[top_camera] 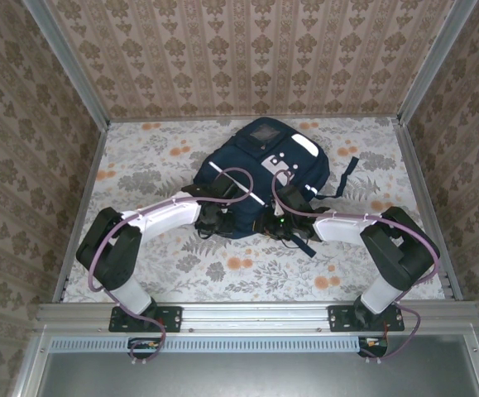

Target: Pack the student bag

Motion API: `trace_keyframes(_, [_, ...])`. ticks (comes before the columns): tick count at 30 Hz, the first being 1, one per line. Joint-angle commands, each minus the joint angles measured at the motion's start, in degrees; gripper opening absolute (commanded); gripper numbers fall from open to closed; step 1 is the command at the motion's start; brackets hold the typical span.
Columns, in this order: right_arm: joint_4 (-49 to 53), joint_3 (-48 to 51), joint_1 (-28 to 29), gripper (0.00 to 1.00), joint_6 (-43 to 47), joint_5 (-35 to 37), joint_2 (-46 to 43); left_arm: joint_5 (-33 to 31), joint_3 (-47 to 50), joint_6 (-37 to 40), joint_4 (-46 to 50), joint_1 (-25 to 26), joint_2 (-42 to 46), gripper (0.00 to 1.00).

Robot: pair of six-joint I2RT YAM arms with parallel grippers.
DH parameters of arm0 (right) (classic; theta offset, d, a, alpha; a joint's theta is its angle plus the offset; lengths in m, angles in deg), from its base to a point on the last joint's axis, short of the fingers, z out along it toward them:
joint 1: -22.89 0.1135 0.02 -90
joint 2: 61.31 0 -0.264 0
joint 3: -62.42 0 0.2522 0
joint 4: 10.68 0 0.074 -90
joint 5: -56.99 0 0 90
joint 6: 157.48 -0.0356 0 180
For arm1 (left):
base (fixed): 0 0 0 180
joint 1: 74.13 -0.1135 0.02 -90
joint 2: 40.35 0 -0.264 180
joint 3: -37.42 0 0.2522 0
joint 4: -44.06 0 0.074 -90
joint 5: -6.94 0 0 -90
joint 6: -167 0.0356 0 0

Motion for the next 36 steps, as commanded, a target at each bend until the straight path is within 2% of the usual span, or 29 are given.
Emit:
trace_keyframes(1, [0.8, -0.8, -0.2, 0.25, 1.1, -0.9, 0.5, 0.2, -1.2, 0.9, -1.3, -0.8, -0.1, 0.06])
trace_keyframes(5, [3.4, -1.0, -0.2, 0.25, 2.5, 0.8, -1.8, 2.0, -0.9, 0.9, -0.5, -0.7, 2.1, 0.03])
trace_keyframes(9, [6.8, -1.0, -0.4, 0.31, 4.2, 3.4, -5.5, 3.6, -0.1, 1.6, 0.7, -0.7, 5.4, 0.00])
trace_keyframes(18, [12.6, 0.0, -1.8, 0.40, 6.6, 6.3, -13.0, 9.5, 2.0, 4.1, 0.8, -0.9, 10.4, 0.00])
trace_keyframes(25, [12.3, 0.2, -1.9, 0.52, 7.0, 1.3, -13.3, 14.3, 2.3, 4.0, -2.0, -0.6, 11.3, 0.00])
trace_keyframes(30, [10.6, 1.4, -2.5, 0.66, -3.3, 1.8, -13.3, 16.3, 1.8, 3.4, -4.7, 0.1, 11.9, 0.00])
trace_keyframes(32, [7.2, 3.4, -2.8, 0.67, -10.8, 2.9, -13.3, 16.7, 1.5, 3.0, -5.4, 0.6, 11.8, 0.00])
trace_keyframes(36, [-6.5, 10.0, -2.7, 0.65, -26.1, 5.5, -15.5, 17.7, 0.7, 2.6, -7.2, 2.2, 11.4, 0.00])
